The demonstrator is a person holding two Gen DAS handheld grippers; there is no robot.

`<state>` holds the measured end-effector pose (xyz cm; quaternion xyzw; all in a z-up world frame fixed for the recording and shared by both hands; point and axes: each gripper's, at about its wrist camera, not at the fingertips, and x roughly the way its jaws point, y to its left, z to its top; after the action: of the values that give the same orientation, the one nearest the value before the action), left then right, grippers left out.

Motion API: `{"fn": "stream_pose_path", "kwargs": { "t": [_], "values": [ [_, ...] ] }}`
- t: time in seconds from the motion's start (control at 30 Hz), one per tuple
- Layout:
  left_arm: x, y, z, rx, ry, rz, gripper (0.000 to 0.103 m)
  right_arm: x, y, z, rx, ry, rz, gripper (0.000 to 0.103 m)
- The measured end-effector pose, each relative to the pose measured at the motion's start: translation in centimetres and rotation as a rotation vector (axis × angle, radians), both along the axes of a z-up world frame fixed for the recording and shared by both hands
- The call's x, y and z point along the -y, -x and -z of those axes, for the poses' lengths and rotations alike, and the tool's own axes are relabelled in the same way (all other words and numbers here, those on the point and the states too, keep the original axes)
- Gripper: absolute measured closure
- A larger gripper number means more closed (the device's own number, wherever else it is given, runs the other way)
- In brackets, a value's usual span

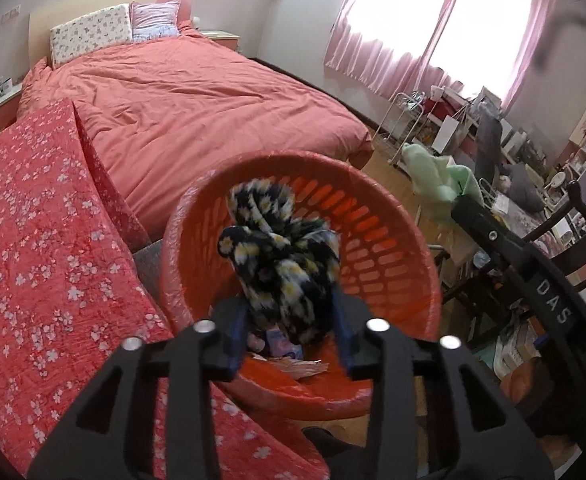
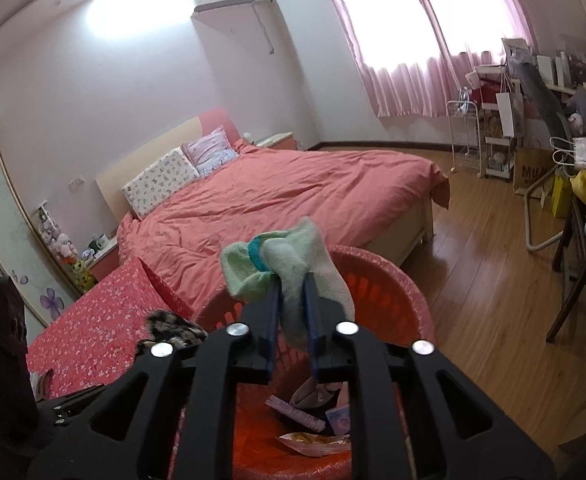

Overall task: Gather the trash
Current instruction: 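Open both tools to drop cloth and sock into the basket, then move both open tools back over the bedspread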

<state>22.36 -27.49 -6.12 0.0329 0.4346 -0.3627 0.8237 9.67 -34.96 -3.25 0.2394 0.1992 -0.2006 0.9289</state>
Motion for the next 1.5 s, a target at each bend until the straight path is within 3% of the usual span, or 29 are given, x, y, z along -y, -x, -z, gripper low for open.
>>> {"fn": "stream_pose_path", "kwargs": {
  "t": [0.07,0.3,0.4,1.0,1.5],
  "values": [
    [-0.2,-0.4,0.4,-0.004,-0.006,-0.009,0.056,0.0,-0.1,0.1,-0.006,-0.007,-0.002,0.066],
    [-2.5,-1.2,0.8,-0.008,-0.017,-0.055,0.048,-0.7,-0.4,0.0,-0.029,0.009,-0.005,0.064],
    [-4.0,-1.5,0.7,0.003,-0.029,-0.089,0.047,-1.1,-0.3,-0.3,-0.033,0.023,-0.002,0.058],
    [-16.9,-2.7,-1.9,0.068,-0.069,-0.366,0.039,-4.9,-1.4,-1.4,-0.061,0.101,-0.081,0.054],
    [-34.2,-5.0,-1.8,0.08,-0.129,-0.754,0.037,-10.5,-3.3,-1.4,-0.086,0.147,-0.229,0.053]
  ]
}}
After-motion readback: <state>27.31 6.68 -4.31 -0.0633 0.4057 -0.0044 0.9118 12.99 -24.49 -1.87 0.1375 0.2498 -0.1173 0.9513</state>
